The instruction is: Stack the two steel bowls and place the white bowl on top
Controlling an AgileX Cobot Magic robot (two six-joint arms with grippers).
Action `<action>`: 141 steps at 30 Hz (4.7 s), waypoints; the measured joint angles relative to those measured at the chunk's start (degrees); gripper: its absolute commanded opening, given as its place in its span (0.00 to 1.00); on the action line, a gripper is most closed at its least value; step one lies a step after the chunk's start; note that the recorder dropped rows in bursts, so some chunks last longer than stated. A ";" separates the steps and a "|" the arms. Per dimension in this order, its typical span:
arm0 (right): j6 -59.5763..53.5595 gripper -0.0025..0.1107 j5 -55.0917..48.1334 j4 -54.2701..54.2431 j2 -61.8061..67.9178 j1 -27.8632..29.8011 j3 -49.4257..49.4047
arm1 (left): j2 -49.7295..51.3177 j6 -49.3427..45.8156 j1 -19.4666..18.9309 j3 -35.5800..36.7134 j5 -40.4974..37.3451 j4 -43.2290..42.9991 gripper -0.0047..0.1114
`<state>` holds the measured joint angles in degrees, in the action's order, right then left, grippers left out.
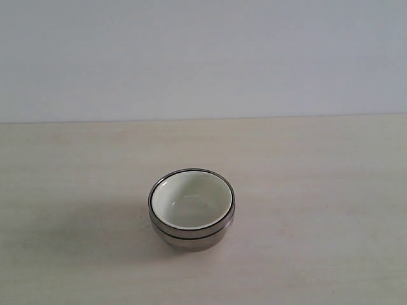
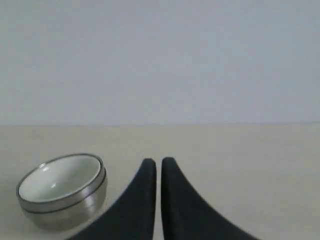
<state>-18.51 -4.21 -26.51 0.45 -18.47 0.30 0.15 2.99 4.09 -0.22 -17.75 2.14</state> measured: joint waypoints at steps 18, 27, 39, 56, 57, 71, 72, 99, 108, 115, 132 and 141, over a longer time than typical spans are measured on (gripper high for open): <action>-1.44 0.02 -17.16 6.96 -0.11 1.22 -0.35 | 0.00 0.00 0.00 0.00 0.00 0.00 0.07; 12.44 0.02 -17.27 13.39 -0.11 1.22 -0.35 | 0.00 0.00 0.00 0.00 0.00 0.00 0.07; 24.64 0.02 -16.09 26.51 -0.11 1.22 -0.35 | 0.00 0.00 0.00 0.00 0.00 0.00 0.07; 30.57 0.02 -16.09 30.94 -0.11 1.22 -0.35 | 0.00 0.00 0.00 0.00 0.00 0.00 0.07; 30.58 0.02 -16.09 30.94 -0.11 1.22 -0.35 | 0.00 0.00 0.00 0.00 0.00 0.00 0.07; 30.82 0.02 -16.09 31.06 -0.11 1.81 -0.35 | 0.00 0.00 0.00 0.00 0.00 0.00 0.07; 30.82 0.02 -16.09 31.06 -0.11 2.46 -0.35 | 0.00 0.00 0.00 0.00 0.00 0.00 0.07; 30.82 0.02 -16.09 31.16 -0.13 6.50 -0.35 | 0.00 0.00 0.00 0.00 0.00 0.00 0.07; 30.82 0.02 -16.09 31.16 -0.13 6.50 -0.35 | 0.00 0.00 0.00 0.00 0.00 0.00 0.07; 30.82 0.02 -16.09 31.16 -0.13 6.50 -0.35 | 0.00 0.00 0.00 0.00 0.00 0.00 0.07; 30.82 0.02 -16.09 31.16 -0.13 6.50 -0.35 | 0.00 0.00 0.00 0.00 0.00 0.00 0.07; 30.82 0.02 -16.09 31.16 -0.13 6.50 -0.35 | 0.00 0.00 0.00 0.00 0.00 0.00 0.07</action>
<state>12.31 -20.30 4.65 0.31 -11.97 -0.04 0.15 2.99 4.09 -0.22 -17.75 2.14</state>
